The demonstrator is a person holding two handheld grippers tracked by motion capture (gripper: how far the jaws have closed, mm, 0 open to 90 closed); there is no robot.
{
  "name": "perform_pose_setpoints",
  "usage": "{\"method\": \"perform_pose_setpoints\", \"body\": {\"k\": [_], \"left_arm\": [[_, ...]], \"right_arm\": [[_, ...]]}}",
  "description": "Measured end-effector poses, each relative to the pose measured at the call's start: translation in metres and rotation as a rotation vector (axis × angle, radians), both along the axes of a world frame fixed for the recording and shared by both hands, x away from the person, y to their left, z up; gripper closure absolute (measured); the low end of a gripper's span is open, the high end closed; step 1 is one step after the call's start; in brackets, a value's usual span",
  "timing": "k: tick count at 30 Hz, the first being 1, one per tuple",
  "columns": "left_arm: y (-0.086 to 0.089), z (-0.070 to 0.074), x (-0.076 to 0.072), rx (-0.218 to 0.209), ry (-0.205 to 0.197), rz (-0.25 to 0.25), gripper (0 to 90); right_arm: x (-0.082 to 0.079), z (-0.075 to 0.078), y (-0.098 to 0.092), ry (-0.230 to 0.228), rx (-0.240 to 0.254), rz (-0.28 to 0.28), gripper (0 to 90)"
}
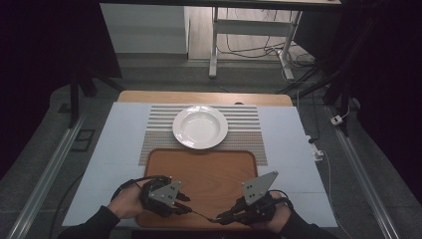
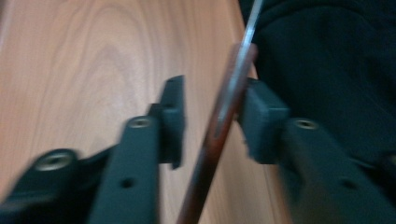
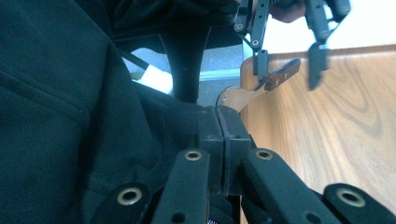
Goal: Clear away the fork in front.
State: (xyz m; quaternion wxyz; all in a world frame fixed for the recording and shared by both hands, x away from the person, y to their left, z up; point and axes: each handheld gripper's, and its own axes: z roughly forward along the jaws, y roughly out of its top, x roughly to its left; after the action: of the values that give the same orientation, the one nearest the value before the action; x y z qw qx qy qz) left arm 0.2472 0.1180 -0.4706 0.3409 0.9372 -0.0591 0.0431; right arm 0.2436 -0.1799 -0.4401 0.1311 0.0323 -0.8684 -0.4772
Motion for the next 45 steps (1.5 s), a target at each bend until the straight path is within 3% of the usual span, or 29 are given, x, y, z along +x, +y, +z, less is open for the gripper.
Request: {"method": "perform_pose_setpoints", "body": {"k": [1,7,12,15,16,17,18,20,21,22,23,25,26,29,31,34,42,45], "left_arm": [[0.0,0.0,-0.001,0.003,0.003,-0.015,72.4],[-0.002,0.0,-0.005,0.042,-0.008,-0.091,77.4],[-0.004,-0.003,-0.007,0.067,0.025,-0.093,80.2],[-0.003,-0.003,-0.005,0.075,0.059,-0.045,80.3],[-0.002,-0.002,-0.003,0.075,0.089,-0.003,80.3],[-0.001,-0.001,-0.003,0.079,0.09,0.011,80.2],[-0.001,-0.001,-0.003,0.079,0.09,0.011,80.3],[0.0,0.0,-0.003,0.075,0.105,0.041,80.2],[0.001,0.0,-0.003,0.074,0.107,0.058,80.2],[0.002,0.0,-0.003,0.078,0.109,0.074,80.2],[0.003,0.0,-0.003,0.074,0.114,0.088,80.2],[0.005,0.0,-0.003,0.082,0.133,0.122,80.2],[0.006,0.0,-0.002,0.085,0.14,0.139,80.2],[0.009,0.0,0.0,0.1,0.148,0.201,80.2],[0.011,-0.001,0.001,0.103,0.171,0.249,80.2],[0.016,0.0,0.004,0.118,0.171,0.307,80.2],[0.028,-0.002,0.01,0.104,0.206,0.472,80.2],[0.03,-0.002,0.01,0.097,0.216,0.51,80.1]], "right_arm": [[0.0,0.0,0.0,0.0,-0.002,-0.003,89.8],[0.001,-0.002,0.0,0.015,-0.011,0.016,89.7],[0.002,-0.004,0.0,-0.01,-0.02,-0.016,85.9],[0.005,-0.005,-0.002,-0.039,-0.026,-0.107,79.7],[0.006,-0.005,-0.003,-0.041,-0.025,-0.141,77.0],[0.008,-0.005,-0.004,-0.04,-0.021,-0.177,73.5],[0.008,-0.005,-0.004,-0.04,-0.021,-0.177,73.5],[0.013,-0.003,-0.01,-0.045,-0.011,-0.259,66.4],[0.013,-0.003,-0.01,-0.045,-0.011,-0.259,66.4],[0.014,-0.002,-0.015,-0.053,-0.01,-0.307,62.9],[0.014,-0.002,-0.015,-0.053,-0.01,-0.307,62.9],[0.015,-0.002,-0.02,-0.08,-0.023,-0.39,56.2],[0.015,-0.002,-0.02,-0.08,-0.023,-0.39,56.2],[0.013,-0.001,-0.026,-0.134,-0.058,-0.466,51.1],[0.012,-0.001,-0.03,-0.153,-0.067,-0.502,48.8],[0.009,0.0,-0.036,-0.175,-0.08,-0.555,45.0],[0.002,-0.003,-0.054,-0.202,-0.105,-0.671,34.8],[-0.002,-0.004,-0.06,-0.212,-0.119,-0.706,31.7]]}}
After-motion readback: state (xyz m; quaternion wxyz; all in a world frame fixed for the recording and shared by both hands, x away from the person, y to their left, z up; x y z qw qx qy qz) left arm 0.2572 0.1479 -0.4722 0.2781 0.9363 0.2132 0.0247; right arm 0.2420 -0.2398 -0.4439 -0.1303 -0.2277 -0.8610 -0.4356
